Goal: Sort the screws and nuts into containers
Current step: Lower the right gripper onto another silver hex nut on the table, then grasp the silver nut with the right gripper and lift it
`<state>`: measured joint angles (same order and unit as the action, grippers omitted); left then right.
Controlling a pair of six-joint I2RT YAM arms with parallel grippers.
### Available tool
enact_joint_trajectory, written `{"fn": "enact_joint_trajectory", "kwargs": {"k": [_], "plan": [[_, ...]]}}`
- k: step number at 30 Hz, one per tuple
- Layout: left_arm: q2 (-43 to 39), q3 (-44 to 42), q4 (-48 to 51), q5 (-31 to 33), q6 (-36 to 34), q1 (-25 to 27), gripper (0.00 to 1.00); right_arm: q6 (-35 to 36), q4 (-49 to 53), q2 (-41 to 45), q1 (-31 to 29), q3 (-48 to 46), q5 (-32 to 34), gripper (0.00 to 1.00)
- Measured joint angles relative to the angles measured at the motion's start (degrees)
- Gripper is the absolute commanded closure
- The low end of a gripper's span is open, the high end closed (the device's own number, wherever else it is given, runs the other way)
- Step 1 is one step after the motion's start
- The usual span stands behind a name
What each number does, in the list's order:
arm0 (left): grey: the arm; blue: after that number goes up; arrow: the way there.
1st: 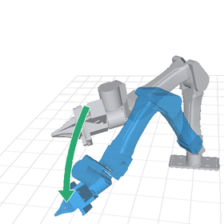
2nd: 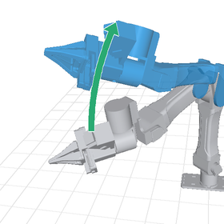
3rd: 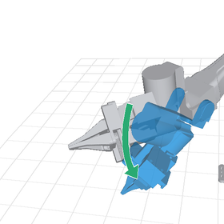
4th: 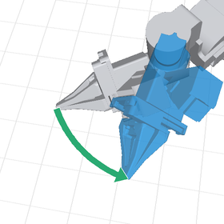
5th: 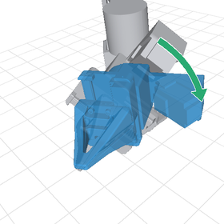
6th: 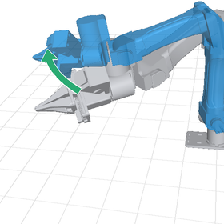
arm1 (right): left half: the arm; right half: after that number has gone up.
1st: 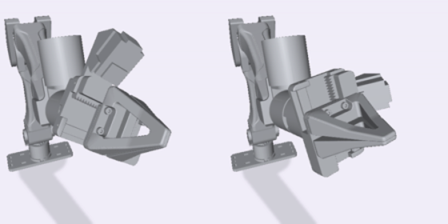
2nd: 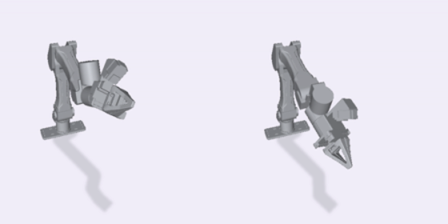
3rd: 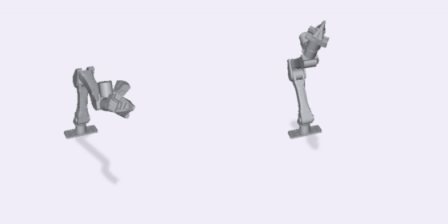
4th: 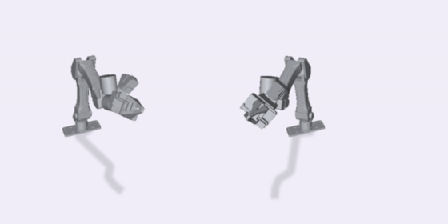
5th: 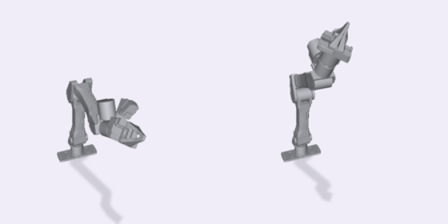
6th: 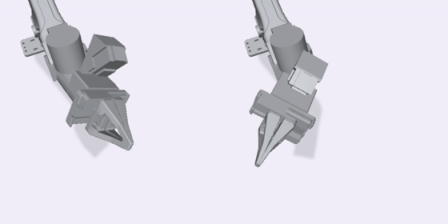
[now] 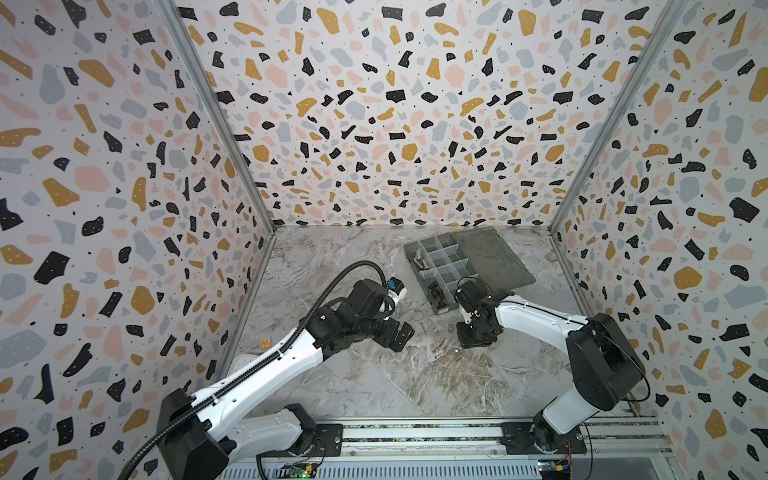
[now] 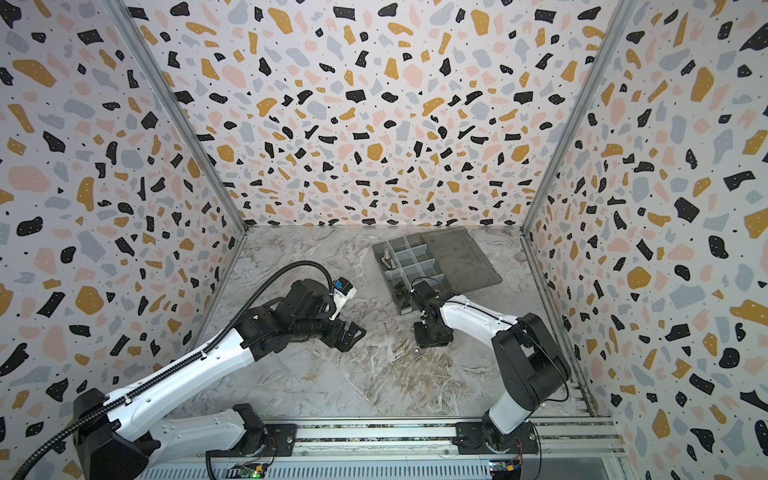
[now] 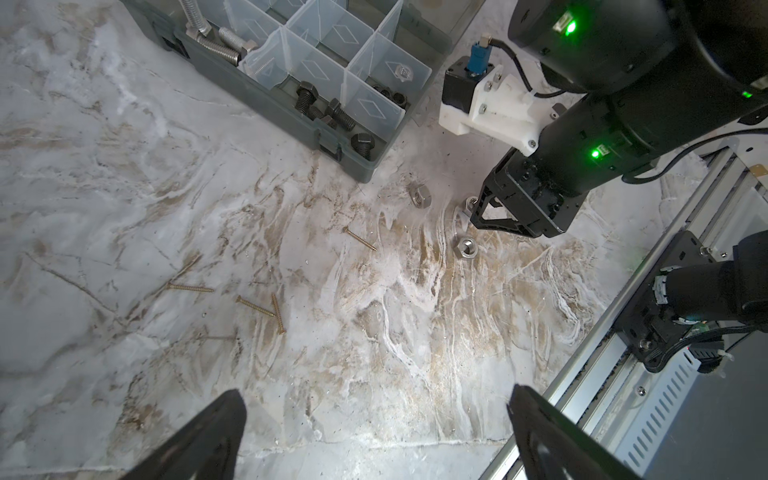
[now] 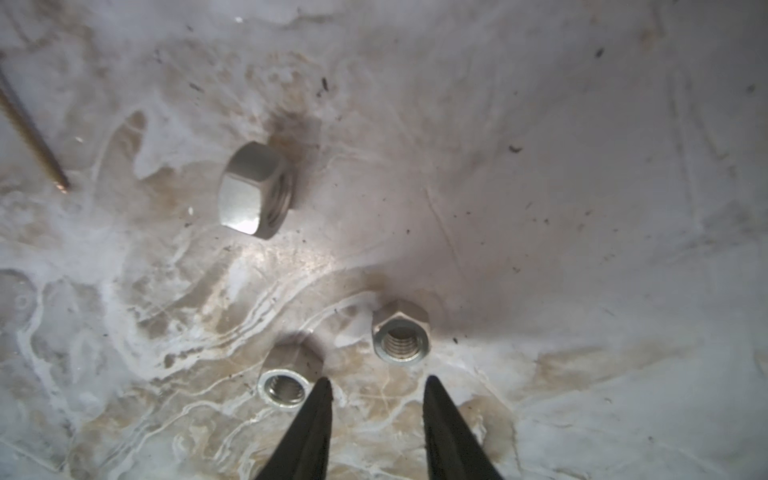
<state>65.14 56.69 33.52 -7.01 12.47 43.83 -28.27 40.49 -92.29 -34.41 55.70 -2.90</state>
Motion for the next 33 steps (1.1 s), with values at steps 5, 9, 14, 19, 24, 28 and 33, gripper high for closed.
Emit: {"fn": "enact_joint_trajectory", "kwargs": {"k": [5,9,14,19,24,28,33], "plan": [[-1.16,-0.20,0.94,0.17,0.52,0.00,0.00,-0.22,-1.18,0.00,0.00,-0.50,0.24,0.61],[-1.73,-0.22,1.36,0.52,0.87,0.00,0.00,-0.20,-2.23,-0.37,0.02,-0.48,0.70,0.61],[-2.16,-0.22,1.51,0.92,1.66,0.00,0.00,-0.13,-3.15,-2.27,0.35,-0.46,1.01,0.61],[-2.19,-0.22,1.77,1.42,1.92,0.00,0.00,0.33,-3.89,-2.60,1.18,-0.48,0.96,0.61],[-1.84,-0.20,1.81,1.55,1.99,0.00,0.00,1.18,-4.17,-2.64,2.16,-0.48,0.94,0.69],[-0.87,-0.20,1.68,1.55,2.16,0.00,0.00,2.10,-4.26,-3.04,2.89,-0.48,0.72,0.78],[0.63,-0.13,1.16,1.57,2.19,0.00,0.00,3.17,-3.85,-3.04,3.30,-0.22,0.44,0.80]]}}
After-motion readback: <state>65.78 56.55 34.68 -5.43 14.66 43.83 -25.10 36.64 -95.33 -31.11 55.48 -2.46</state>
